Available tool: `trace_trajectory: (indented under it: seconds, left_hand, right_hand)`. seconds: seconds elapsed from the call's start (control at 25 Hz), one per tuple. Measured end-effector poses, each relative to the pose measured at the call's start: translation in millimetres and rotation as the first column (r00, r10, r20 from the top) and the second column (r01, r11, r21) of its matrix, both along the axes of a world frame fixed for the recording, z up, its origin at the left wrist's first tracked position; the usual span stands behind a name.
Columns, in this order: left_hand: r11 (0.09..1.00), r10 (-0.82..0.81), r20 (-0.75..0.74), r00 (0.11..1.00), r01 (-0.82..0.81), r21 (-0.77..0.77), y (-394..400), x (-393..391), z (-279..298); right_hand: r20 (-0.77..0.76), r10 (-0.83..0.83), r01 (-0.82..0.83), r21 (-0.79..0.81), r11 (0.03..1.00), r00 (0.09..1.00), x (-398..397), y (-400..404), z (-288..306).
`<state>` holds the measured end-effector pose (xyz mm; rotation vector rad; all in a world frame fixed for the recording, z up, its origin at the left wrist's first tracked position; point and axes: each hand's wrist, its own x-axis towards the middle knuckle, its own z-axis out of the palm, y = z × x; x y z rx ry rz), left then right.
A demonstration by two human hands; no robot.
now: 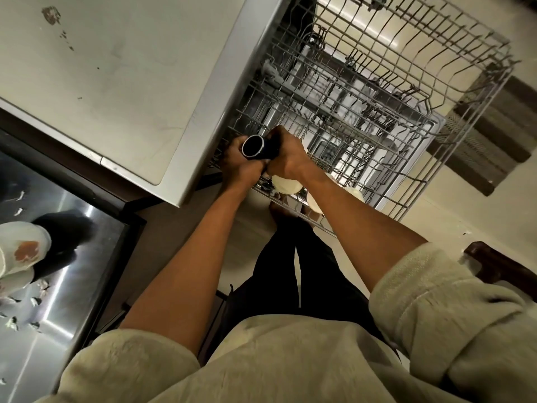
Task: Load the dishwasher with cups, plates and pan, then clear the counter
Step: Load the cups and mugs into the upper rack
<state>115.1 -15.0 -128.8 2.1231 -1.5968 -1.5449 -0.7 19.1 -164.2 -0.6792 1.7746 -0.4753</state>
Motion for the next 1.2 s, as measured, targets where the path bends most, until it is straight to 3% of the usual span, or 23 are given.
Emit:
trace_trajectory:
  seconds: [0.16, 0.44, 0.6, 0.92, 1.04, 1.2]
  left_hand:
    - [0.998, -0.03, -0.021, 0.999, 0.029, -0.048, -2, 1, -7]
    - [0.998, -0.049, -0.113, 0.992, 0.044, -0.047, -3, 0, -5]
    - [0.999, -0.041, -0.09, 0.995, 0.04, -0.019, 0, 2, -12]
    - [0.991, -0.08, -0.074, 0.994, 0.088, 0.103, -4, 3, -12]
    - [0.991, -0.075, -0.073, 0.994, 0.083, 0.107, -5, 4, -11]
    - [0.98, -0.181, 0.105, 0.978, 0.171, 0.104, -7, -3, -7]
  right_hand:
    - [-0.272, 0.219, -0.243, -0.055, 0.969, 0.937, 8, -3, -11]
    - [-0.186, 0.079, -0.092, -0.061, 0.994, 0.979, 17, -7, -13]
    - [-0.224, 0.065, -0.09, -0.105, 0.99, 0.972, 27, 1, -20]
    - [-0.329, 0.312, -0.349, -0.06, 0.935, 0.891, 30, -3, -15]
    - [-0.351, 0.335, -0.369, -0.032, 0.929, 0.874, 30, -2, -15]
    - [-0.429, 0.394, -0.409, 0.06, 0.911, 0.813, 31, 6, -23]
